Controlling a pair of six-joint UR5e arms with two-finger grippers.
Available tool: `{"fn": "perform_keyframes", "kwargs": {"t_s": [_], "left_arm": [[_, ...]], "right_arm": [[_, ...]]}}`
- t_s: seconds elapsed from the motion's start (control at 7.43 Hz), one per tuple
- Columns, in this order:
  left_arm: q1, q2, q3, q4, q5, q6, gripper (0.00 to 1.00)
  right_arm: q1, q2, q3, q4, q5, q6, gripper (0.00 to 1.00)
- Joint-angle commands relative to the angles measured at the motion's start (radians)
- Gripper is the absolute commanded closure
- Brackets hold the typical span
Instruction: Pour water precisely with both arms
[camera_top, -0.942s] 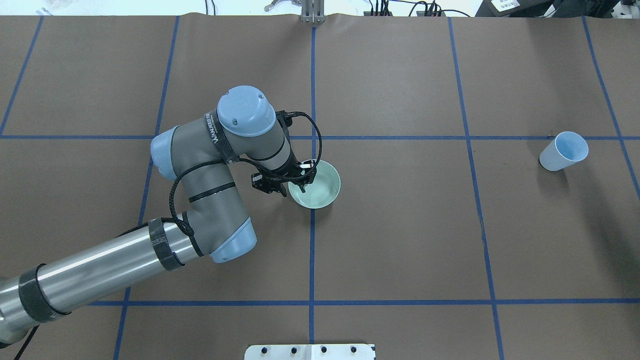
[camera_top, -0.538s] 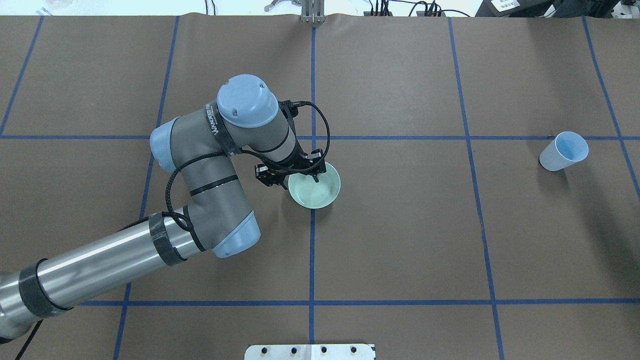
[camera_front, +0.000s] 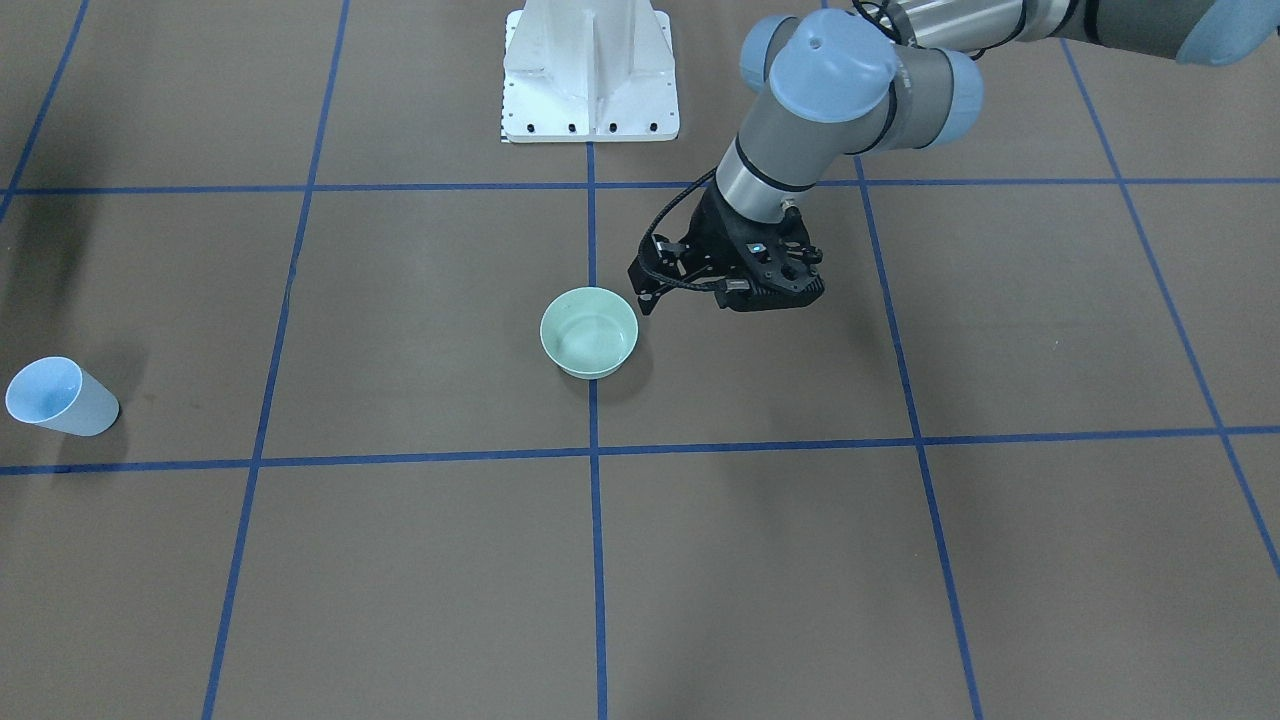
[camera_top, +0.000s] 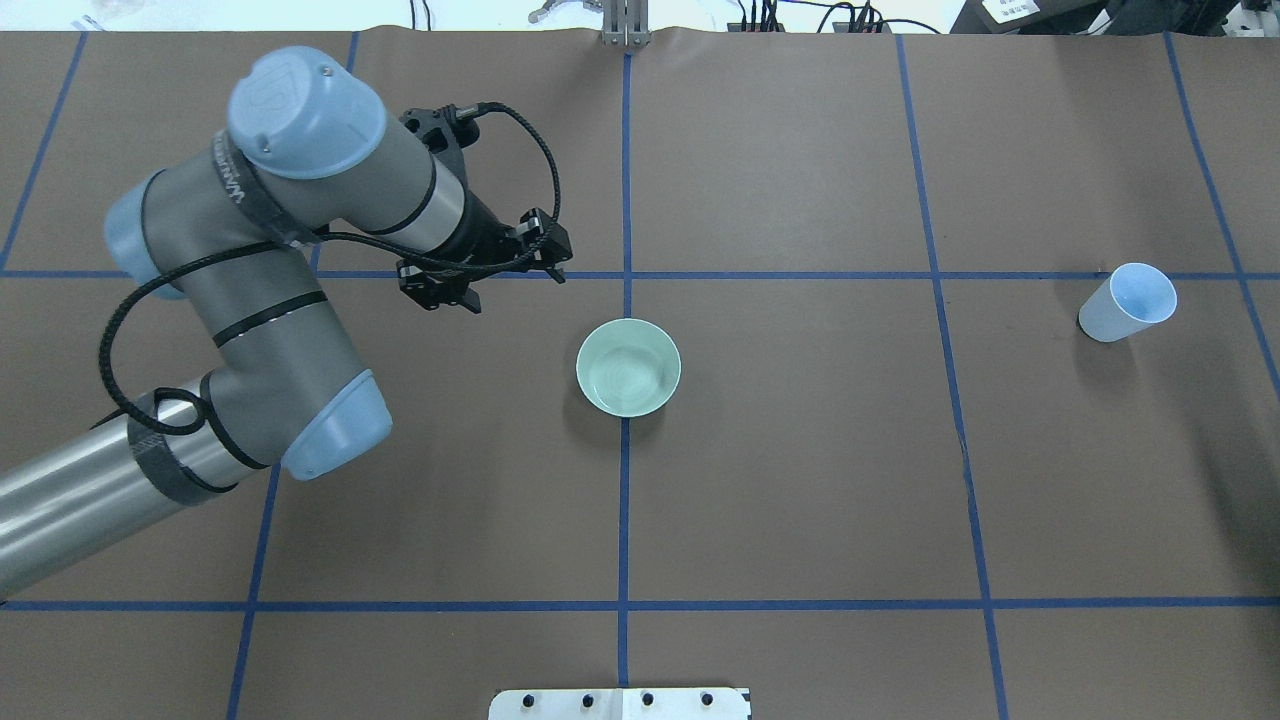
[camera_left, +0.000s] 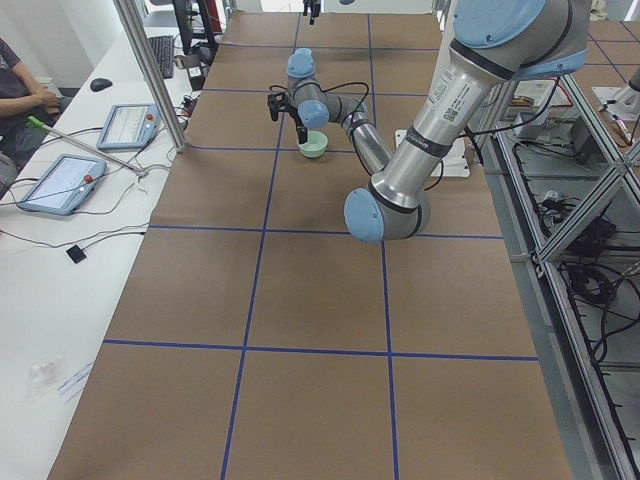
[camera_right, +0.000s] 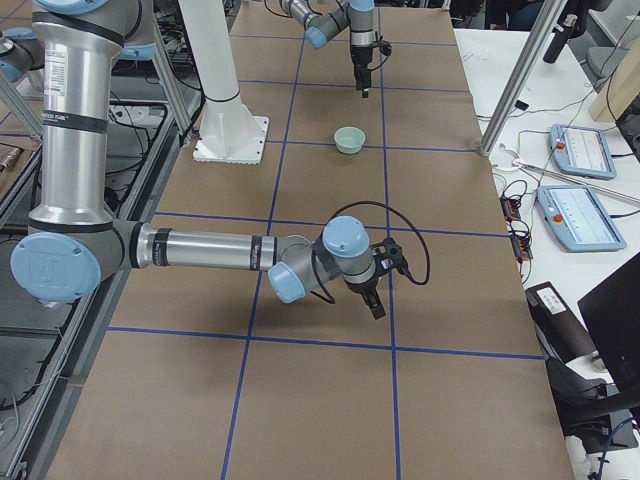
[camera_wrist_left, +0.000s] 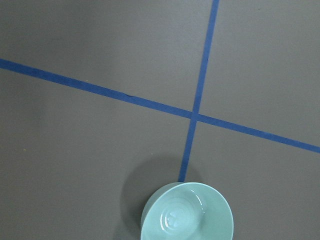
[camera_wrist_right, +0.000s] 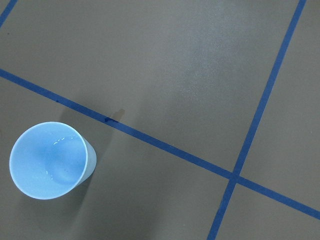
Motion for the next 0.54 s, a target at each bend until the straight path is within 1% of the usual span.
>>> {"fn": "perform_keyframes", "kwargs": {"t_s": [0.0,0.13,0.27,0.4], "left_arm": [[-0.052,0.175,-0.083,-0.009,-0.004,0.231,0.00],[-0.078,0.220,-0.091,-0.009,-0.003,0.325,0.00],[-0.092,0.231,-0.088,-0.009,0.000,0.345,0.00],[-0.095,0.231,-0.082,-0.011,0.000,0.343,0.00]], "right_arm": [[-0.004,-0.117,-0.006,0.342,0.025,0.154,0.00],[-0.004,-0.128,-0.011,0.385,0.087,0.199,0.00],[-0.004,-0.133,-0.034,0.453,0.098,0.201,0.00],[-0.006,-0.136,-0.080,0.537,0.088,0.203,0.00]]}}
